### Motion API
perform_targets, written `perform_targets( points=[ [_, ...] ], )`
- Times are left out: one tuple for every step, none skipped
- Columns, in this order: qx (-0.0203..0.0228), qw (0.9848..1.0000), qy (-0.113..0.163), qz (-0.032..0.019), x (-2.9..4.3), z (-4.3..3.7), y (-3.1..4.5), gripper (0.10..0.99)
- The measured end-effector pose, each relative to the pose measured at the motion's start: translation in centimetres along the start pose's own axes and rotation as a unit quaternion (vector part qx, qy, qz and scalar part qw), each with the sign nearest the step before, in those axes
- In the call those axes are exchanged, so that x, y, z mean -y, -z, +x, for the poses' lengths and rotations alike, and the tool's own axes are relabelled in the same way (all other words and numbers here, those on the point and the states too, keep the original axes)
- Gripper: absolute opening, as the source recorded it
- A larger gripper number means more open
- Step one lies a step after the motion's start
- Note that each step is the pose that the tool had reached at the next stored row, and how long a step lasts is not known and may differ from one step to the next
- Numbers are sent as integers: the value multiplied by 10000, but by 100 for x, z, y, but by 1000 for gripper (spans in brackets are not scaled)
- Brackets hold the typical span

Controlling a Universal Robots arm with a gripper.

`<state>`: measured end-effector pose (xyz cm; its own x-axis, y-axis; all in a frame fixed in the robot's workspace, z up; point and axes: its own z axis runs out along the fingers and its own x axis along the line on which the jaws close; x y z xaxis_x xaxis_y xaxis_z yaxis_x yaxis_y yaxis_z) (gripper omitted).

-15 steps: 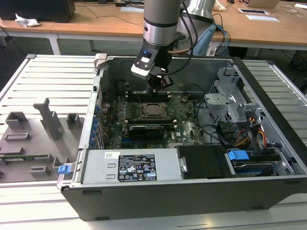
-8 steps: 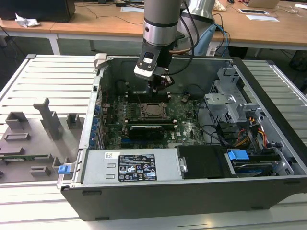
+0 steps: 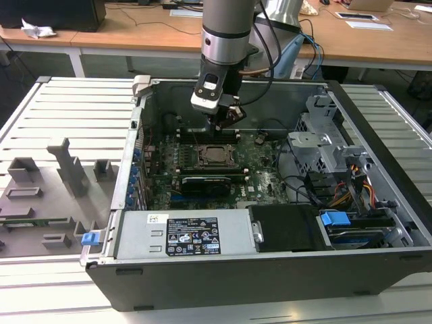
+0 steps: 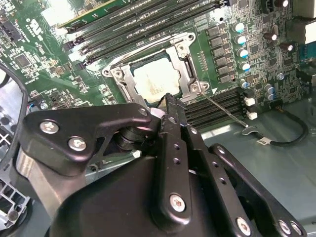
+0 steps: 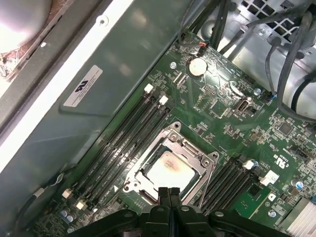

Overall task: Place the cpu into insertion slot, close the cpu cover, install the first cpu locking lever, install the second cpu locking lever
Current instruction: 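Install the first cpu locking lever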

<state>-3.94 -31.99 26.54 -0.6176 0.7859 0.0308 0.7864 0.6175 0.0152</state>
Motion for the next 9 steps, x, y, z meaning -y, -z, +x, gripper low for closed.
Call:
perform_targets(
  points=[
    [-1, 10000, 30, 1, 0, 0, 0, 106],
    [-1, 10000, 54, 2, 0, 0, 0, 106],
    [-1, 10000, 68, 2, 0, 0, 0, 106],
    [-2, 10000, 95, 3, 0, 0, 0, 106],
    [-2, 9999, 127, 4, 0, 0, 0, 106],
    [-2, 9999, 143, 4, 0, 0, 0, 106],
    [-2, 9999, 156, 5, 0, 0, 0, 106],
    [-3, 9998, 181, 6, 0, 0, 0, 106],
    [-3, 9998, 208, 6, 0, 0, 0, 106]
  ],
)
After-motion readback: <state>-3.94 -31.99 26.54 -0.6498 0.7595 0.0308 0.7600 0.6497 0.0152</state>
